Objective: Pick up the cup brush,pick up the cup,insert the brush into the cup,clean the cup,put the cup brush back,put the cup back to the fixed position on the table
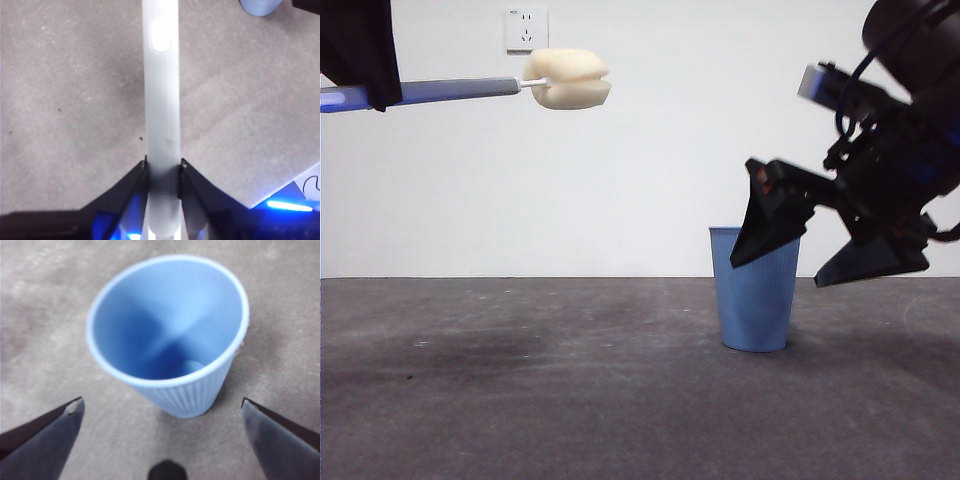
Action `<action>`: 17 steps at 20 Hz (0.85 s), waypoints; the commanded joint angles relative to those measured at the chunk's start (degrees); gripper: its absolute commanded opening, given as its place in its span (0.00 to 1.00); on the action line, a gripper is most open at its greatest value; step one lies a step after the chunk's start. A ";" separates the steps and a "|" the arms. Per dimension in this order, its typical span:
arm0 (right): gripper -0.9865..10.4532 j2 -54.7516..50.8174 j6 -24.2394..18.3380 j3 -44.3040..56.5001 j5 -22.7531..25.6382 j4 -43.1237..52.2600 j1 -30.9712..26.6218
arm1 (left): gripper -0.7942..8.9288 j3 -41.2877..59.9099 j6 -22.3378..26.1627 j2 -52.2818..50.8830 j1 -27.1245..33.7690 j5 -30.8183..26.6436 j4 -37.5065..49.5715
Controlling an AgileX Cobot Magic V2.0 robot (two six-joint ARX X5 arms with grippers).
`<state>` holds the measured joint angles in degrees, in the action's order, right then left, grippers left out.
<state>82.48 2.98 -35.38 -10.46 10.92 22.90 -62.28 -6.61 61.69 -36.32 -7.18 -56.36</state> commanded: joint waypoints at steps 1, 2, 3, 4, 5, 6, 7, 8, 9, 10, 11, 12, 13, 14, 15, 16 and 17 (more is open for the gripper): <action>0.63 2.69 -0.98 0.81 0.04 4.37 0.07 | 0.08 0.00 0.39 -0.09 0.02 -0.20 -0.70; 0.63 3.48 -1.05 0.81 0.07 6.34 0.07 | 0.08 0.00 0.31 -0.09 0.02 -0.17 -0.87; 0.63 4.42 -1.05 0.81 0.07 8.63 0.07 | 0.08 0.00 0.20 -0.09 0.02 -0.15 -1.01; 0.63 5.16 -1.05 0.81 0.09 10.19 0.04 | 0.08 0.00 0.13 -0.09 0.02 -0.15 -1.14; 0.63 6.05 -1.05 0.81 0.09 11.67 0.04 | 0.08 0.00 -0.13 -0.09 0.02 -0.15 -1.20; 0.63 6.93 -1.03 0.81 0.09 12.85 0.04 | 0.08 0.00 -0.59 -0.09 0.02 -0.15 -1.20; 0.63 7.76 -1.05 0.81 0.09 13.86 0.04 | 0.08 0.00 -0.79 -0.09 0.02 -0.13 -1.20; 0.63 8.59 -1.14 0.81 0.09 14.93 0.04 | 0.08 0.00 -0.85 -0.09 0.02 -0.13 -1.20; 0.63 9.38 -1.16 0.81 0.09 16.15 0.04 | 0.08 0.00 -0.85 -0.09 0.02 -0.13 -1.20; 0.63 10.16 -1.16 0.81 0.09 17.68 0.04 | 0.08 0.00 -0.87 -0.09 0.02 -0.13 -1.20; 0.63 10.80 -1.14 0.81 0.09 19.06 0.04 | 0.08 0.00 -0.87 -0.09 0.02 -0.13 -1.20; 0.60 11.34 -1.11 0.81 0.09 20.20 0.07 | 0.08 0.00 -0.90 -0.09 0.02 -0.11 -1.20; 0.52 11.56 -1.14 0.81 0.09 20.52 0.07 | 0.08 0.00 -0.90 -0.09 0.02 -0.11 -1.20; 0.44 11.72 -1.18 0.81 0.09 20.68 0.07 | 0.08 0.00 -0.90 -0.09 0.02 -0.11 -1.20; 0.36 11.72 -1.36 0.81 0.09 20.76 0.07 | 0.08 0.00 -0.90 -0.09 0.02 -0.11 -1.20; 0.27 11.72 -1.40 0.81 0.07 20.81 0.07 | 0.08 0.00 -0.90 -0.09 0.02 -0.09 -1.20; 0.19 11.72 -1.42 0.81 0.00 20.85 0.07 | 0.08 0.00 -0.85 -0.09 0.02 -0.07 -1.22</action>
<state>93.60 1.93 -35.20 -10.48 31.31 22.87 -62.28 -7.09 61.69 -36.34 -7.18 -57.60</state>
